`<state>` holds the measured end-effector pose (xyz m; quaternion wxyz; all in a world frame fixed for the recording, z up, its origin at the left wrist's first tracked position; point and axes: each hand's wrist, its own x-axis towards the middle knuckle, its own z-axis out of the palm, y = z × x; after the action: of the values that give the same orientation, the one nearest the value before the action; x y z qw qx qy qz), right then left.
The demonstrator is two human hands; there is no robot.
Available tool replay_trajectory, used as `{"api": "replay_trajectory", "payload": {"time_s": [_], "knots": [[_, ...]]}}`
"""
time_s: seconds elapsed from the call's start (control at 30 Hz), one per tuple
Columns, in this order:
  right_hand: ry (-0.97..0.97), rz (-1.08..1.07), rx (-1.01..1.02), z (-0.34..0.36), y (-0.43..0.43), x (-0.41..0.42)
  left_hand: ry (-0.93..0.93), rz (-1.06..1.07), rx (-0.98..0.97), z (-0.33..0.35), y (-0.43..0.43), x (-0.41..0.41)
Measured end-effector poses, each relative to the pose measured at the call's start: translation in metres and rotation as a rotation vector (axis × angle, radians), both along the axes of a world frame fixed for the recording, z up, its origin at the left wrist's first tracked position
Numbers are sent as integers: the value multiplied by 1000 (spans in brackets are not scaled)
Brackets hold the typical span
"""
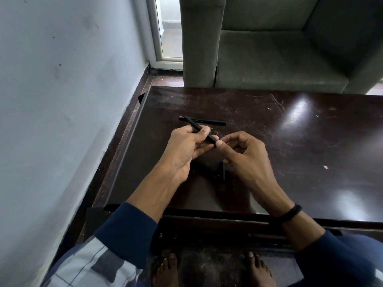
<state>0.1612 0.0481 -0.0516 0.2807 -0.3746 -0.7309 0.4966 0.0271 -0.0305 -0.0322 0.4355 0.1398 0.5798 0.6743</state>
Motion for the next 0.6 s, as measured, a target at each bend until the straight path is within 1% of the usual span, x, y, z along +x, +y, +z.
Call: {"api": "replay_trajectory", "payload": {"time_s": [0.4, 0.6], "knots": [[-44, 12, 55, -5, 4, 0, 2, -2, -4, 0, 0, 0], [-31, 0, 50, -5, 3, -1, -7, -3, -6, 1, 1, 1]]}}
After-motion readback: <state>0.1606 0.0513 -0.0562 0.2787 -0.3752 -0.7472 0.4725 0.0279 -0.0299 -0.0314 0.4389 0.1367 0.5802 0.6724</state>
